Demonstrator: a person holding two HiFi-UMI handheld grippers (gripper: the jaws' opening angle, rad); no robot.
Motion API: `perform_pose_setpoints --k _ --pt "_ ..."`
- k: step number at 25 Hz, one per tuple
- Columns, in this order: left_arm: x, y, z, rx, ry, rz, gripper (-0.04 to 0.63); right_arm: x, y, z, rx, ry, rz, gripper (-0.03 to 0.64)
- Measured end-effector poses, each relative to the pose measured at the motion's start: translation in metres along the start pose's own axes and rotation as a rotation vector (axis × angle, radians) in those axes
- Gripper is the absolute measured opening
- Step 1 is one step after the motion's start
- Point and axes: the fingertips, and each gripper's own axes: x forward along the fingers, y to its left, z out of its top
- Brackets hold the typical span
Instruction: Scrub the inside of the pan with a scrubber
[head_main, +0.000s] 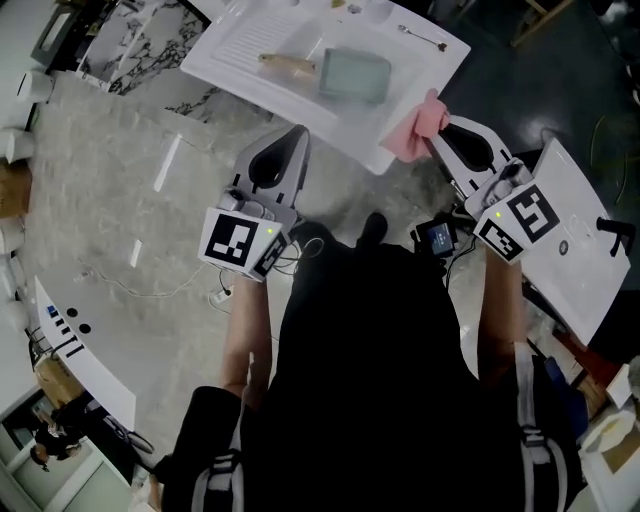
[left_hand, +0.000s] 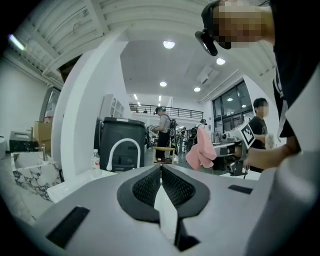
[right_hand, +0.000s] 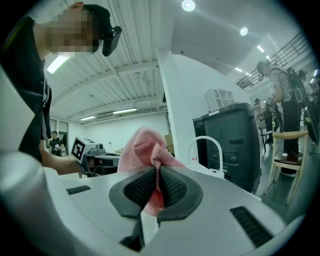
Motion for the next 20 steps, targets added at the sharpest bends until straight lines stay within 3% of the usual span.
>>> perform_pose_setpoints --k 12,20 --pt "-0.041 -0.006 0.007 -0.009 -0.018 -0.047 0.040 0.010 0.046 -0.004 0.018 -0.012 -0.050 0.034" --pt "-0.041 -0.011 0.006 -0.032 -0.023 -0.038 0.040 0.000 0.046 -0.009 0.020 -0.001 -0.062 0.034"
